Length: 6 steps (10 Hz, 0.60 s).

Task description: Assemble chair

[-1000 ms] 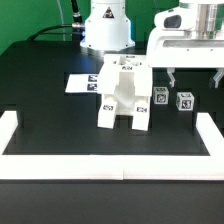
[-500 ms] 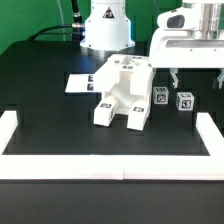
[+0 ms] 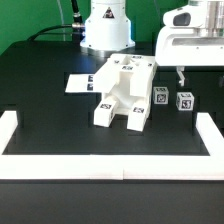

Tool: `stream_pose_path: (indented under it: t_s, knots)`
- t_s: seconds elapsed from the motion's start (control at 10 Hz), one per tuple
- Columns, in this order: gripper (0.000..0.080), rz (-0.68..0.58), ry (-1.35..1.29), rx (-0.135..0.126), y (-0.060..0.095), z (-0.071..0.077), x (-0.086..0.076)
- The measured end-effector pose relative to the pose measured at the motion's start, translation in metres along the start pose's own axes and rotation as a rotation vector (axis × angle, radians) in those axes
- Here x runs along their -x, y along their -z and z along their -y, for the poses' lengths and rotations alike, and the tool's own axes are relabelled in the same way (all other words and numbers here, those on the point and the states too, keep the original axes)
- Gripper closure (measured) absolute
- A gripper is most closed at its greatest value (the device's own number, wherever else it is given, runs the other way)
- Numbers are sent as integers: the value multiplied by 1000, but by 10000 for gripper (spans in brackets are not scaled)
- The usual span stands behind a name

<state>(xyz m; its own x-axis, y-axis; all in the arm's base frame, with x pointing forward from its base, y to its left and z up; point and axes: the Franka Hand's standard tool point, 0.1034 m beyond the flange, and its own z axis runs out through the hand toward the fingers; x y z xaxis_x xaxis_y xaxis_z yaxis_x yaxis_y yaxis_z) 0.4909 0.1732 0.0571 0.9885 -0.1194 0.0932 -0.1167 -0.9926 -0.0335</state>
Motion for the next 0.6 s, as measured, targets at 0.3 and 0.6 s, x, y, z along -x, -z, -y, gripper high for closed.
stream_pose_path:
  t_s: [0.3,0.6]
  knots:
    - [151,-11,-14,-10,4,18,10]
    - [151,-5,4,-15,10,19,32]
